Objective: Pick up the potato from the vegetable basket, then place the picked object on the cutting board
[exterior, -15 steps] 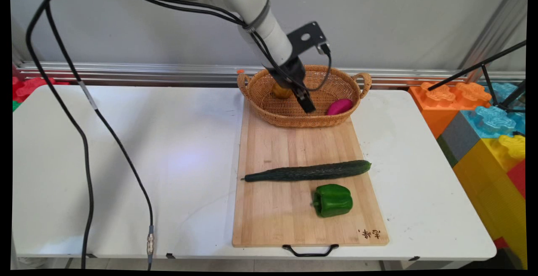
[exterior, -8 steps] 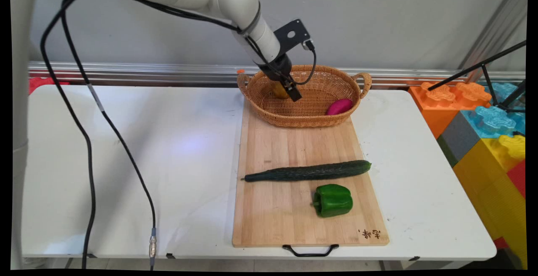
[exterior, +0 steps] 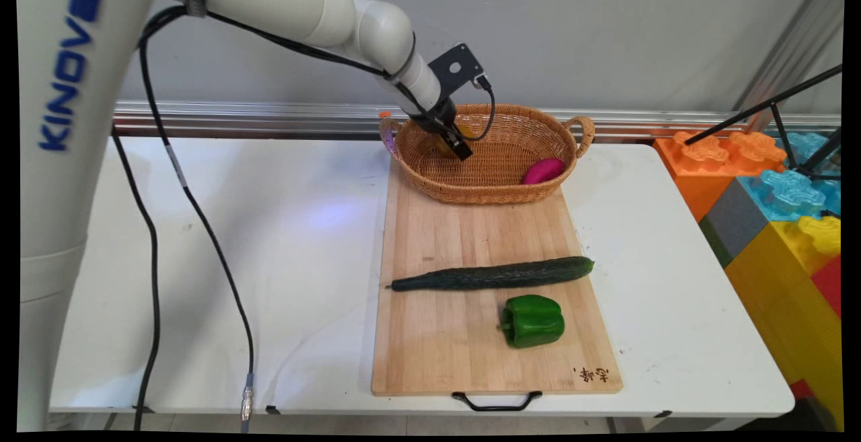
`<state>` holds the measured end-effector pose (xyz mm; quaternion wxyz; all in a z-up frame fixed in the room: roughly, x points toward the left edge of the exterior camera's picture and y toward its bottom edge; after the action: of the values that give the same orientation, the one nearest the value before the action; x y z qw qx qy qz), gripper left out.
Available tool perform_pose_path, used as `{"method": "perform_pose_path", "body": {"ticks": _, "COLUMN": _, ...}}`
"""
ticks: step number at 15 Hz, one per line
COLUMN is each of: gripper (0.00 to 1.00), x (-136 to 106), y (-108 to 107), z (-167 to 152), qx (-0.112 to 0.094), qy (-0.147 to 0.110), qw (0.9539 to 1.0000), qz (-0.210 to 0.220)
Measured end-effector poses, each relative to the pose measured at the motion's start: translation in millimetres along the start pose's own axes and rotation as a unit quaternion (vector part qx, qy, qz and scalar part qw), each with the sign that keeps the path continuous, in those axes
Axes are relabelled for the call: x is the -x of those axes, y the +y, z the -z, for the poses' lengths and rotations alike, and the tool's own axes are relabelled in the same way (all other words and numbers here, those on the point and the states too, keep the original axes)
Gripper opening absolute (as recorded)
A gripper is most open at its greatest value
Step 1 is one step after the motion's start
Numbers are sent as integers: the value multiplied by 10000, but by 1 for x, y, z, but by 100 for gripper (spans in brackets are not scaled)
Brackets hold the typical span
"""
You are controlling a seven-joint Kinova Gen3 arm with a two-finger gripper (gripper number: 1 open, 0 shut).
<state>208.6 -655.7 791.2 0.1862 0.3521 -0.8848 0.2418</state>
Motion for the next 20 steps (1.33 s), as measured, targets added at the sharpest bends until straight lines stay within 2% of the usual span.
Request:
{"method": "perform_pose_path", "body": {"ticks": 7, "gripper": 100, "x": 8, "y": 1, "z": -23, "qx": -146, "qy": 12, "qw": 9995, "qz": 283}}
{"method": "perform_pose_path", "body": {"ticks": 8, "gripper": 0, "x": 8, "y": 1, "z": -25, "qx": -167, "qy": 20, "qw": 9994, "qz": 318}}
{"method": "perform_pose_path", "body": {"ticks": 15, "gripper": 0, "x": 4, "y": 3, "z": -25, "qx": -162, "qy": 51, "qw": 9986, "qz": 501}}
{"method": "perform_pose_path", "body": {"ticks": 18, "gripper": 0, "x": -14, "y": 3, "z": 0, "qx": -167, "qy": 209, "qw": 9986, "qz": 466}}
{"method": "perform_pose_path", "body": {"ticks": 20, "gripper": 0, "x": -31, "y": 7, "z": 26, "qx": -74, "qy": 328, "qw": 9988, "qz": 359}}
